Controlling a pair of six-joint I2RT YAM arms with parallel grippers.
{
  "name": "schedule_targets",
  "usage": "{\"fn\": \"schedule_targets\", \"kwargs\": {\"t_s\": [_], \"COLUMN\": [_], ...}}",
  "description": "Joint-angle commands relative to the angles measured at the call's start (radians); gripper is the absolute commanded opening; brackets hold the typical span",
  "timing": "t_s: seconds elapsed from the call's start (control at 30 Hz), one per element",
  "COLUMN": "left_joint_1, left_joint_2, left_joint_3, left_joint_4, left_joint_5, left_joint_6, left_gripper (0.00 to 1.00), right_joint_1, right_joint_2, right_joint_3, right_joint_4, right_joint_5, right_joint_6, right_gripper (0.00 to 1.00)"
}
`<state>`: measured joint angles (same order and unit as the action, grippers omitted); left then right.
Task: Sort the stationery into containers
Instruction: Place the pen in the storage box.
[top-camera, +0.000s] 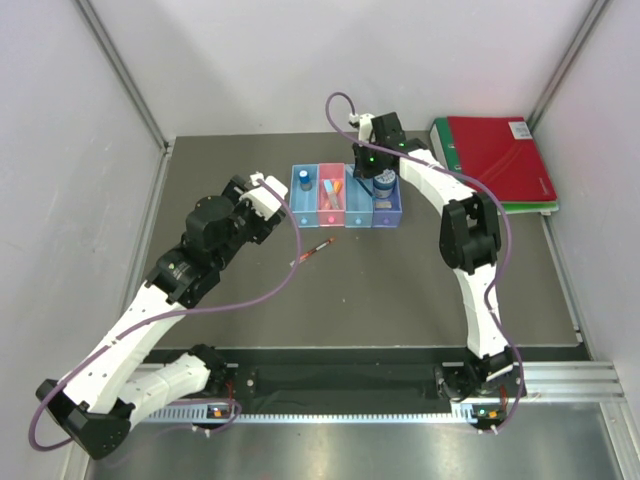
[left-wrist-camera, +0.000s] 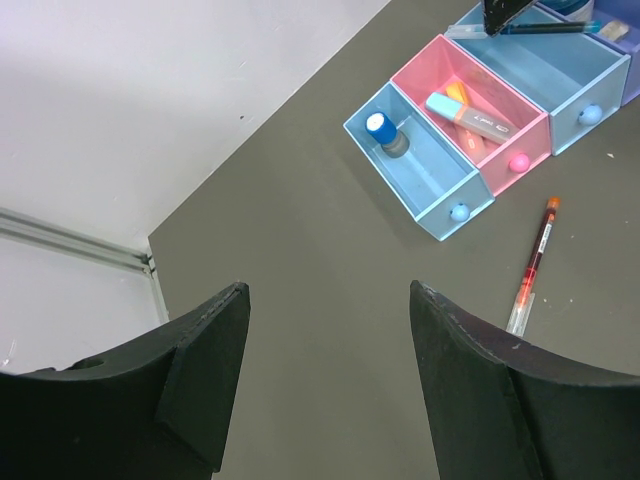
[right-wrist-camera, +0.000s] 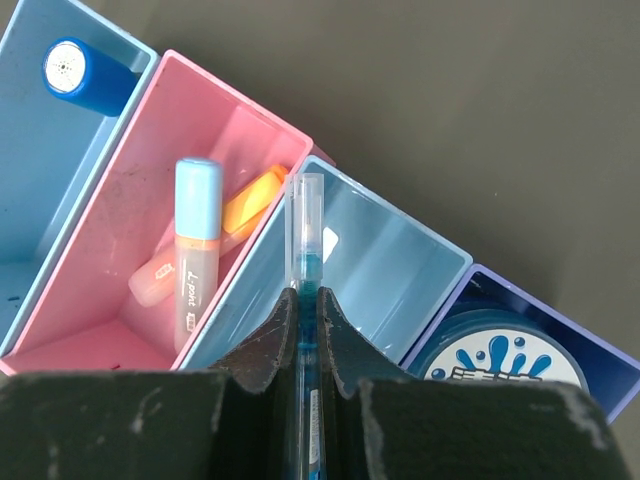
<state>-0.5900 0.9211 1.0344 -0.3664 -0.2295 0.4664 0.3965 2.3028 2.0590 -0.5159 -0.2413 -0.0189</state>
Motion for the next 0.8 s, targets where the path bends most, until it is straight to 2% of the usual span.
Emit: {"fn": "schedule_targets", "kwargs": {"t_s": [0.0, 0.3, 0.4, 0.43, 0.47, 0.57, 0.77], "left_joint_1": [-0.002, -0.004, -0.004, -0.002, -0.004, -0.002, -0.002], "left_joint_2": [-0.016, -0.028, -0.031, -0.034, -0.033, -0.034, -0.034], "left_joint_3": [0.018, 0.001, -0.004, -0.005, -0.008, -0.011, -0.013], "left_joint_4": [0.046, 0.050, 0.052, 0.055, 0.057, 0.058, 0.060], "left_joint_5": [-0.008, -0.010, -0.010, -0.010, -0.011, -0.013, -0.004], "left_joint_6": [-0.012, -0.005, -0.005, -0.003, -0.003, -0.002, 0.000], "left_gripper": [0.70, 0.70, 0.70, 0.70, 0.70, 0.70, 0.71], "right_joint_1": [0.007, 0.027, 0.034, 0.036, 0.038, 0.047, 0.048], "right_joint_2": [0.023, 0.038, 0.040, 0.041, 0.043, 0.041, 0.027], "right_joint_3": [0.047, 0.049, 0.050, 0.052, 0.052, 0.053, 0.049], "right_joint_4": [0.031, 0.030, 0.030, 0.030, 0.027, 0.027, 0.019], "right_joint_5": [-0.003, -0.004, -0.007, -0.009, -0.015, -0.024, -0.015], "right_joint_6": [-0.010, -0.013, -0.018, -0.019, -0.021, -0.026, -0.030], "right_gripper": [0.01, 0.00, 0.03, 0.06, 0.15, 0.30, 0.32]}}
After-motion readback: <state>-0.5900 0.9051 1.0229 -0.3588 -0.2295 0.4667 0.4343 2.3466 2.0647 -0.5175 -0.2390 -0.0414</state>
